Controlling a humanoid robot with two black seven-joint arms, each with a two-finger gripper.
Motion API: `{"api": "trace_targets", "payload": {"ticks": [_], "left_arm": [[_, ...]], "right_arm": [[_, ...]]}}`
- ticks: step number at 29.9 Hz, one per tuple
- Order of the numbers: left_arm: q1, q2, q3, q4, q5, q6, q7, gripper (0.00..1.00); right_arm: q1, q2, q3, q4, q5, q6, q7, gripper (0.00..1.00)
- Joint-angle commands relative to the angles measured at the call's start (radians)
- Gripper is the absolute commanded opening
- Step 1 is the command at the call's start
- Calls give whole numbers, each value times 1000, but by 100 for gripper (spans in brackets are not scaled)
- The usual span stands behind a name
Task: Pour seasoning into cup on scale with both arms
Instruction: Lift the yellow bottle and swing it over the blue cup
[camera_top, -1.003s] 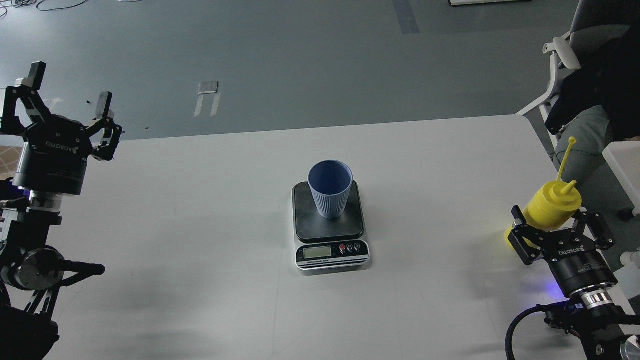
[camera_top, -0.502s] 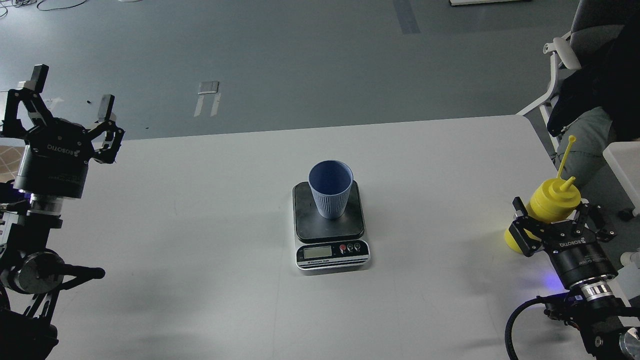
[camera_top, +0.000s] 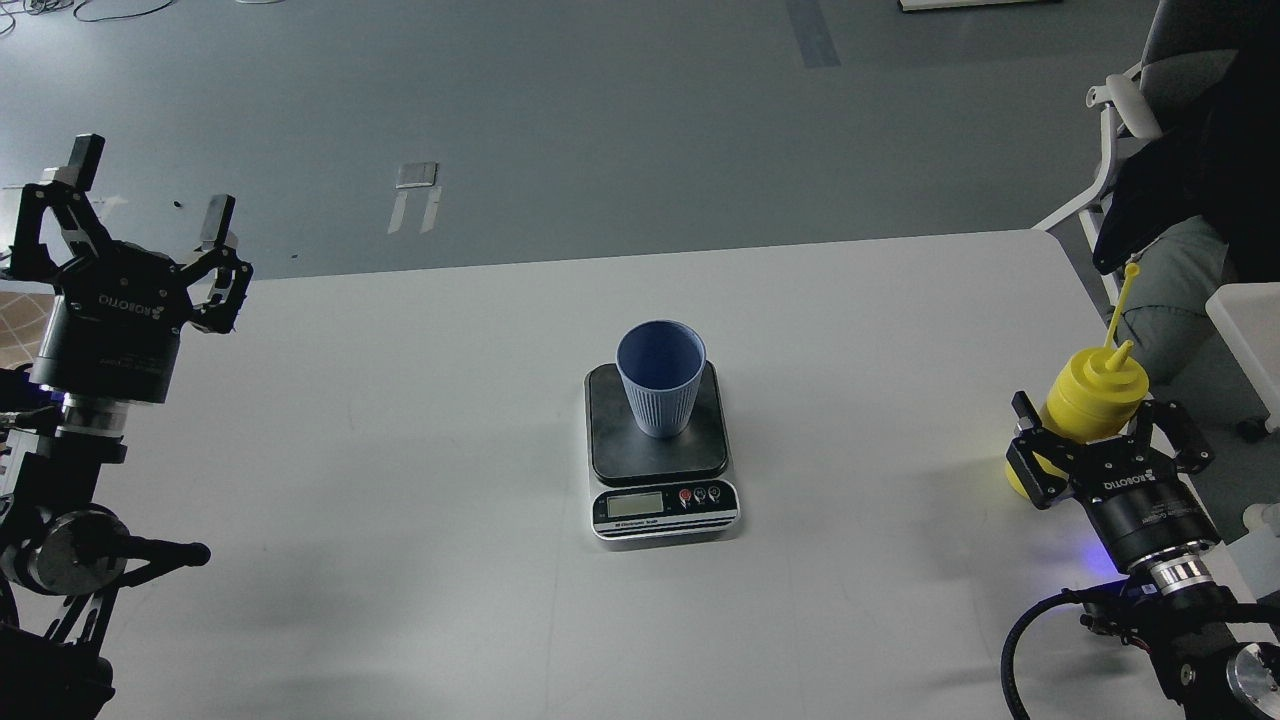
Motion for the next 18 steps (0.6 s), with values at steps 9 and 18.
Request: {"api": "trace_targets", "payload": {"ticks": [9,18], "left_arm": [[1,6,-2,0,3,0,2,99],[1,5,-8,0,3,0,2,99]], "right_arm": [[-16,0,5,2,-181,0,88,0],[-35,0,10,16,-420,0,268,0]]}}
